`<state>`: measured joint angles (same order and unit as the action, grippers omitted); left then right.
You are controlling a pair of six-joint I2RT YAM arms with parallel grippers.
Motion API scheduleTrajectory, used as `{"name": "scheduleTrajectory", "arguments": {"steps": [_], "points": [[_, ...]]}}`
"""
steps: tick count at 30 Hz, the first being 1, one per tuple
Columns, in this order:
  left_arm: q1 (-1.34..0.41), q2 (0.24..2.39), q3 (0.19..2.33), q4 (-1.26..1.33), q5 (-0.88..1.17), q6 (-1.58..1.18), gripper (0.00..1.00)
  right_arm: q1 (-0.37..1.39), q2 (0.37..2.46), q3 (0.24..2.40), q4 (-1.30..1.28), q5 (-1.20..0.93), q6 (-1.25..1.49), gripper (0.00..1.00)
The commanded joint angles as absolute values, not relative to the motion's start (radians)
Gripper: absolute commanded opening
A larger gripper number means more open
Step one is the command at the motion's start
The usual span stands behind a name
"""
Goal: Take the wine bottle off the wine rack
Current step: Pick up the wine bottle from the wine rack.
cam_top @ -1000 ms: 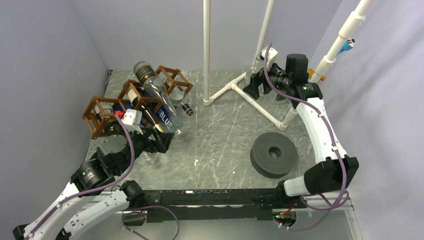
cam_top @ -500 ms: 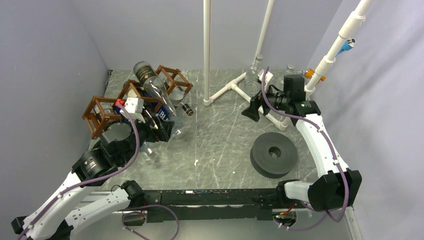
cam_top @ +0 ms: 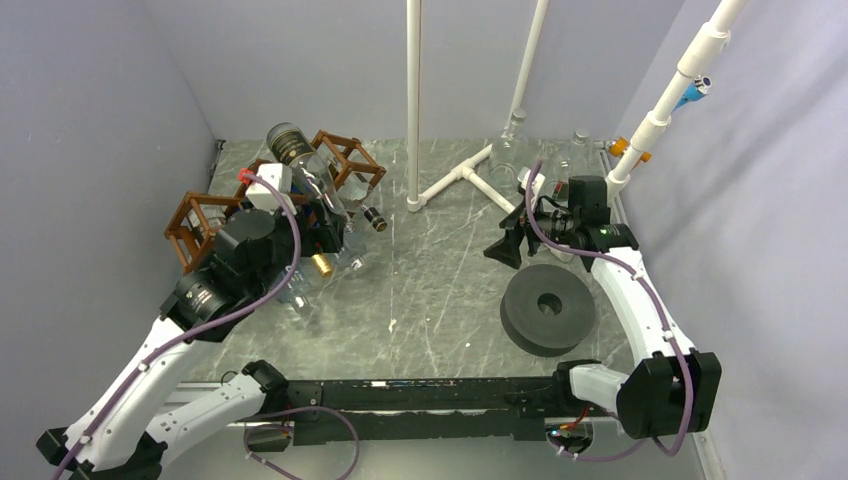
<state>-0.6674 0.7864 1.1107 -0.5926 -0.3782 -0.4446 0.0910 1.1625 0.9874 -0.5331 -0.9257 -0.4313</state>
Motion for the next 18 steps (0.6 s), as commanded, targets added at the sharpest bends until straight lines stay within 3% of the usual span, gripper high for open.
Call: {"name": "scheduleTrajectory", "arguments": {"steps": [1,18], "points": [[-0.615,0.821,1.167,-0.544,-0.293,-0.426,0.99,0.075,1.146,0.952,-0.47,-1.006,-0.469,0.91],[-0.504,0.987,1.168,-0.529,-0.296,-0.528,1.0,0.05,1.157,0.911,-0.457,-1.029,-0.515,0.92]]}}
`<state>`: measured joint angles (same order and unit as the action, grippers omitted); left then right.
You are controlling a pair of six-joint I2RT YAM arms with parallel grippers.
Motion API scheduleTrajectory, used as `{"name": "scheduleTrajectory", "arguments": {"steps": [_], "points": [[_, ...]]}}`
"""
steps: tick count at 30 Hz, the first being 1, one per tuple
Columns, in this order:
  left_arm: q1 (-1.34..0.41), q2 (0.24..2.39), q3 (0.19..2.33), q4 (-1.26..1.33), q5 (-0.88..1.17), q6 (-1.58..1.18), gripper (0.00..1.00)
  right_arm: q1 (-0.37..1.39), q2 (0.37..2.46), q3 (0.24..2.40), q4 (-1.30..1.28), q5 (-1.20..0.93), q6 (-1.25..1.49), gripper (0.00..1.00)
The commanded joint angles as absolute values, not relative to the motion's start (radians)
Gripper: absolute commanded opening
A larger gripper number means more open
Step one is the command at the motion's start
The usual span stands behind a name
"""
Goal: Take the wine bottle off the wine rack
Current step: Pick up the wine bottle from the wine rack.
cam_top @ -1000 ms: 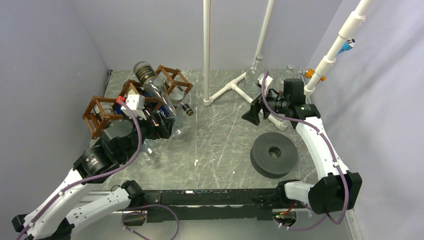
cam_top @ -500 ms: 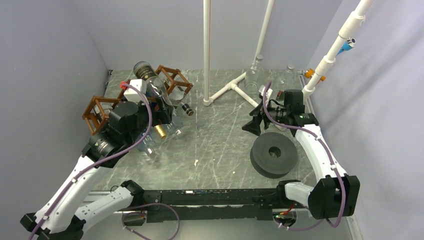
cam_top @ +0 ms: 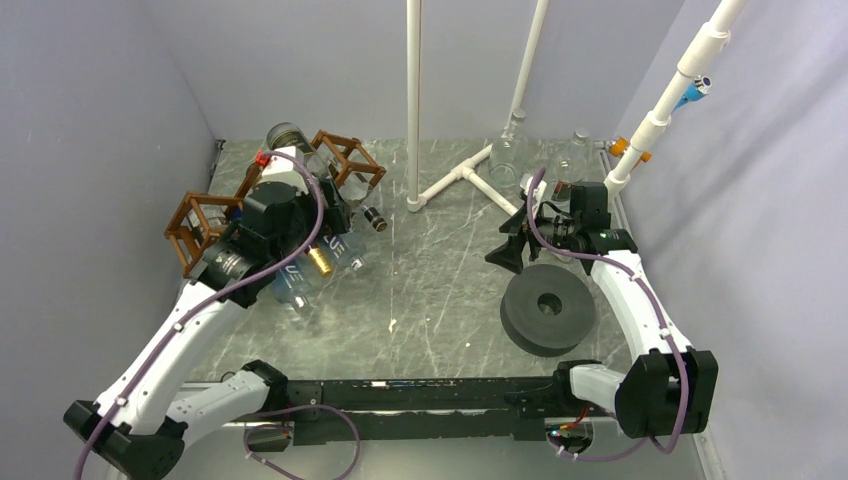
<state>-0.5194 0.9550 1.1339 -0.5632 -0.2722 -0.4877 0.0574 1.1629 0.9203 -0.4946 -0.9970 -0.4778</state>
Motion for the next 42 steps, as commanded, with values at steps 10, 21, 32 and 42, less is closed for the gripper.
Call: {"name": "scheduleTrajectory", "arguments": {"steps": [10,21,32,42], "points": [[-0.494,1.139,1.214,-0.587,-0.419,-0.624,0.99,0.047,1.159,0.905,-0.453,-1.028,-0.523,0.93],[-0.489,1.322,1.32,-0.681,-0.504,-0.714,0.99,0.046,1.163,0.899,-0.449,-1.026,-0.524,0.93],[-0.488,1.467,1.384,-0.754,-0.601,-0.83,0.98,0.046,1.166,0.896,-0.448,-1.023,-0.529,0.93],[-0.488,1.5,1.356,-0.72,-0.669,-0.896,0.88,0.046,1.17,0.894,-0.446,-1.019,-0.53,0.93]]}}
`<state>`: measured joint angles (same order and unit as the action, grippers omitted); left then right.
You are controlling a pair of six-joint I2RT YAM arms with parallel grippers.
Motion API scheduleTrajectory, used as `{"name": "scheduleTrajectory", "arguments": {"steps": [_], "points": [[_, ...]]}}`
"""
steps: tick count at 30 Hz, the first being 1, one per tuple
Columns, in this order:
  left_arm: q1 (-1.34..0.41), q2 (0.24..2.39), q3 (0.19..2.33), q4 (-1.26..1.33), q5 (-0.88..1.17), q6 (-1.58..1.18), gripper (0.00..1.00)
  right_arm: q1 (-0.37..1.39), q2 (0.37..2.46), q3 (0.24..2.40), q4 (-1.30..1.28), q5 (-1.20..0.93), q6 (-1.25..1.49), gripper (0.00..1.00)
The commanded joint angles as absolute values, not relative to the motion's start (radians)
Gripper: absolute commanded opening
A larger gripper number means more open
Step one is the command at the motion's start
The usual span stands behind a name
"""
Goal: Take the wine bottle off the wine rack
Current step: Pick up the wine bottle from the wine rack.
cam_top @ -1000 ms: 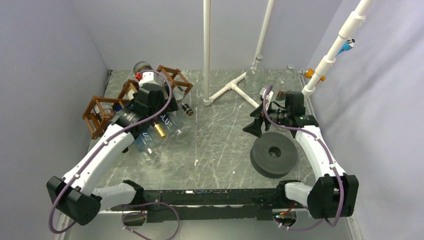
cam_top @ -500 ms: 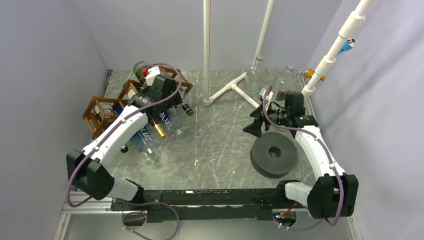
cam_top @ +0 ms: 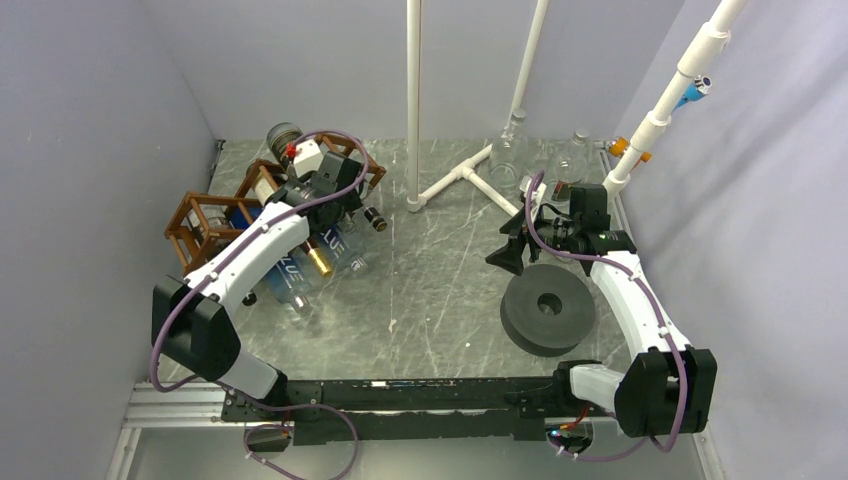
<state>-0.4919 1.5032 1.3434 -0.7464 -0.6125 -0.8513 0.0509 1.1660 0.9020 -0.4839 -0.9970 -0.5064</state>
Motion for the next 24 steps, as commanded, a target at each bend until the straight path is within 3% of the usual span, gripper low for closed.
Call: {"name": "scheduleTrajectory", "arguments": {"steps": [1,24], "points": [[-0.489,1.5,1.353,-0.715,-0.67,-0.898,0.87,0.046,1.169,0.894,-0.446,-1.019,-0.529,0.93],[-0.495,1.52,1.323,-0.663,-0.663,-0.91,0.78,0.046,1.17,0.894,-0.448,-1.017,-0.535,0.93]]}}
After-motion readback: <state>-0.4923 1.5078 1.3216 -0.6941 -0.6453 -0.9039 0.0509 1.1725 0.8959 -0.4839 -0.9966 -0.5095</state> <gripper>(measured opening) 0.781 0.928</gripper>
